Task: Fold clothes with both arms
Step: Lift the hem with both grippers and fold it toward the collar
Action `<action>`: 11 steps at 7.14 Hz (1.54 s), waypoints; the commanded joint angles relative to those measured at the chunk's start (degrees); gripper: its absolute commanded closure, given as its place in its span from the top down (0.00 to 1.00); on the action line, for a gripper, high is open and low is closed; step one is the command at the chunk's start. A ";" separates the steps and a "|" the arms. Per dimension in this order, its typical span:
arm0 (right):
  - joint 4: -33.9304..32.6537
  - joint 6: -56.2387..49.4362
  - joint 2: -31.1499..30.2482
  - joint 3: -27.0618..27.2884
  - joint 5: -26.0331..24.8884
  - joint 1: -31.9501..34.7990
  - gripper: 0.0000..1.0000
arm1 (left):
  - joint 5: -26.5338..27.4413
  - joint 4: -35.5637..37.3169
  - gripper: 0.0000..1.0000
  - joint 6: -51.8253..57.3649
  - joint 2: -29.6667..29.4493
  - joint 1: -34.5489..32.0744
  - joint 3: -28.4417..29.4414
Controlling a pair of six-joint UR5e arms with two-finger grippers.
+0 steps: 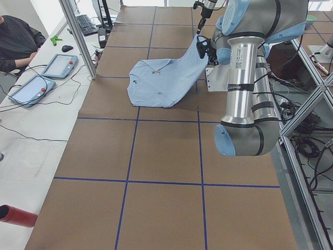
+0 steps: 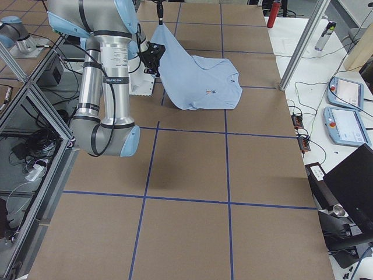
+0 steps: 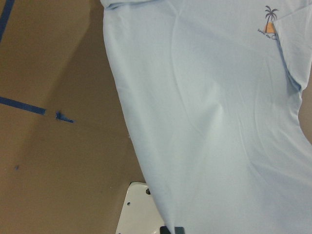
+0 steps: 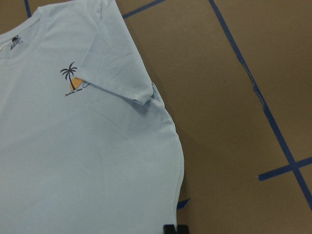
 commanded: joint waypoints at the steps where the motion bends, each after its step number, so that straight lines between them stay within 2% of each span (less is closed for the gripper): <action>1: -2.06 -9.36 10.62 -8.13 6.12 12.09 0.00 | -1.78 3.72 0.00 10.47 -5.95 -8.39 4.15; 3: -1.19 -17.80 17.33 -19.04 12.61 24.84 0.00 | -4.58 6.11 0.00 21.27 -13.07 -20.67 14.24; 5: 0.82 -22.40 23.30 -29.75 13.88 32.69 0.00 | -5.74 5.68 0.00 27.98 -16.77 -28.26 25.04; 6: 7.10 -23.11 24.20 -36.42 13.79 34.46 0.00 | -5.57 5.59 0.00 29.13 -20.71 -29.85 31.80; 7: 13.43 -23.90 25.08 -43.19 13.79 36.13 0.00 | -5.30 4.54 0.00 30.19 -22.23 -30.83 37.27; 9: 21.36 -24.08 28.76 -56.12 13.61 36.50 0.00 | -3.21 -5.96 0.00 30.29 -23.90 -31.36 49.64; 10: 25.06 -24.25 29.30 -60.44 13.61 36.50 0.00 | -3.11 -10.89 0.00 30.37 -26.00 -31.36 57.20; 11: 25.96 -24.43 30.17 -64.14 13.53 36.50 0.00 | -2.23 -14.94 0.00 30.46 -26.89 -31.28 62.67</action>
